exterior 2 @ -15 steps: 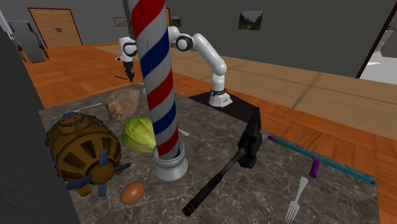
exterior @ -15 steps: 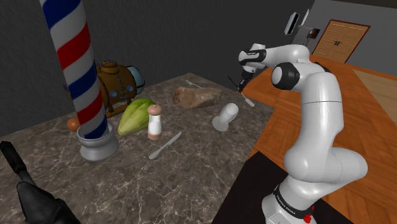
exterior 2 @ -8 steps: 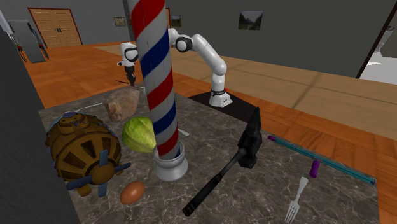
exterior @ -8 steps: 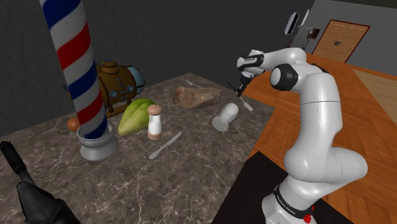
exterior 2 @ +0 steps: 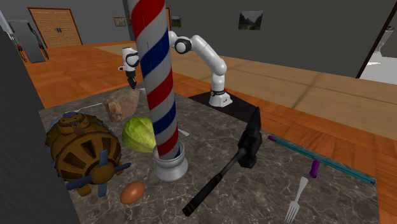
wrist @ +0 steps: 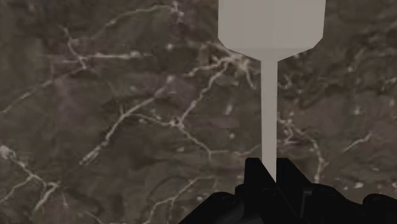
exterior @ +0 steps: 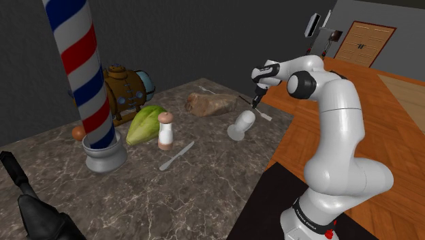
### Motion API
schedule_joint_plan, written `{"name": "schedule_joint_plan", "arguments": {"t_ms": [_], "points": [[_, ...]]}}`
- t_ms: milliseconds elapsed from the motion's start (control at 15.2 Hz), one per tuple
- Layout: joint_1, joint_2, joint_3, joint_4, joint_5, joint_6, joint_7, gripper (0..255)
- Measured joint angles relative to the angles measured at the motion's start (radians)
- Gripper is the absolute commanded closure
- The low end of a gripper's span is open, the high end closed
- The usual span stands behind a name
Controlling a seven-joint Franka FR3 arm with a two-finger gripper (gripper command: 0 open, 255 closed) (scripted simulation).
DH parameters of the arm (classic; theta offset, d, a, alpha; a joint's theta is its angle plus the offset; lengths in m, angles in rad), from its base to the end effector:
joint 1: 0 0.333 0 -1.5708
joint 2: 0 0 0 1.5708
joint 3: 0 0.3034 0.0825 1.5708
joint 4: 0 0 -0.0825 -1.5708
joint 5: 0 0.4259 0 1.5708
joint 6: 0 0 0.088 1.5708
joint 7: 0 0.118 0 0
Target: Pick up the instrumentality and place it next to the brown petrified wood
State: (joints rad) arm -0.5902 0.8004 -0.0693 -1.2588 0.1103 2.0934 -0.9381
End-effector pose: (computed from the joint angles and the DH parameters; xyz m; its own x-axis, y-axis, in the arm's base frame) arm 0.6293 -0.4646 0.2442 0.9679 0.2442 0.0595 0.2446 -0.9696 0.0003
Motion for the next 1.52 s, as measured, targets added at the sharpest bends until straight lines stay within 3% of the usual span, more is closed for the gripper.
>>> {"name": "schedule_joint_plan", "arguments": {"t_ms": [528, 594, 990, 1320, 1518], "points": [[0.000, 0.021, 0.001, 0.000, 0.001, 0.022, -0.001, 255], [0.000, 0.021, 0.001, 0.000, 0.001, 0.022, -0.001, 0], [0.000, 0.021, 0.001, 0.000, 0.001, 0.022, -0.001, 0], [-0.003, -0.028, -0.002, 0.034, -0.003, -0.060, 0.001, 0], [-0.002, -0.039, -0.003, 0.024, -0.003, -0.063, 0.002, 0]]}}
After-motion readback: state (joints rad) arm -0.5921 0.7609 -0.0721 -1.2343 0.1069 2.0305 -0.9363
